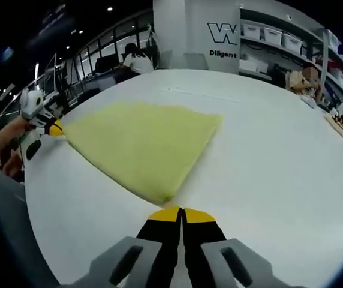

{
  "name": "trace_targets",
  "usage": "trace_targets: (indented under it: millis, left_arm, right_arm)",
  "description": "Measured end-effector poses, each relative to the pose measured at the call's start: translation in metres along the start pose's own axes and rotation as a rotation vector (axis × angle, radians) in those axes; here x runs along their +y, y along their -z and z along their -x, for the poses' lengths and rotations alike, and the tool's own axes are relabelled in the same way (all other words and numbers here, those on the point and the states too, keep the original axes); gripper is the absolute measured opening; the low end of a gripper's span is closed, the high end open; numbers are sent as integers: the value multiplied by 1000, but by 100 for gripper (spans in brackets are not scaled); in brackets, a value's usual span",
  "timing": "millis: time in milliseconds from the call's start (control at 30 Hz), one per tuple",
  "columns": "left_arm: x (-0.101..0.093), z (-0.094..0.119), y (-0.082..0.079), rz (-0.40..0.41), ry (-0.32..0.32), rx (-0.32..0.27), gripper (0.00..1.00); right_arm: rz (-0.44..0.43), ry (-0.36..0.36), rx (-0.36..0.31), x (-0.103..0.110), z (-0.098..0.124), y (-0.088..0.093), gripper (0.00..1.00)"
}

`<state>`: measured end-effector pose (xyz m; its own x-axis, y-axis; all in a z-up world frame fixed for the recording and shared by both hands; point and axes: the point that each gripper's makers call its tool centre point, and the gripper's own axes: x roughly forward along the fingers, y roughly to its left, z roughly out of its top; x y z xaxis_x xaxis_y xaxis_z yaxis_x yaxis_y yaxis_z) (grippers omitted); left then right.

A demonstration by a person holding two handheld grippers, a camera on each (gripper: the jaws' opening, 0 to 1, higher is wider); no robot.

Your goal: Fold the garment on the visible template until the final outline fits inside the template.

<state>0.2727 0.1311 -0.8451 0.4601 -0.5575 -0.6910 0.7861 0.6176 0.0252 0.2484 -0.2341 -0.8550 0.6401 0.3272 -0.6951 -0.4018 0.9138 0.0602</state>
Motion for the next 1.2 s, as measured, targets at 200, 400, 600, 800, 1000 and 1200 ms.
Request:
trace_targets:
  millis: [200,400,600,800,1000,1200]
  left_arm:
    - [-1,-3,13,6,-7,55,0]
    - [2,3,18,42,-32,55,0]
    - [4,9,13,157,-52,-5,7]
    - [-4,12,5,340,-14,-94,23]
    - [-13,13,2,399,11,-123,24]
    - [-15,10,1,426,11,-124,21]
  right_arm:
    - [-15,-46,-22,10,3,-1,0]
    - [-31,-53,-31,14,-2,-2,0]
    - [-41,-51,-34,11,-8,-2,5]
    - [-32,-75,-41,15,-12,-5,2]
    - [-7,-81,-38,14,-16,-4,0]
    - [16,-92,-45,16,-13,-5,0]
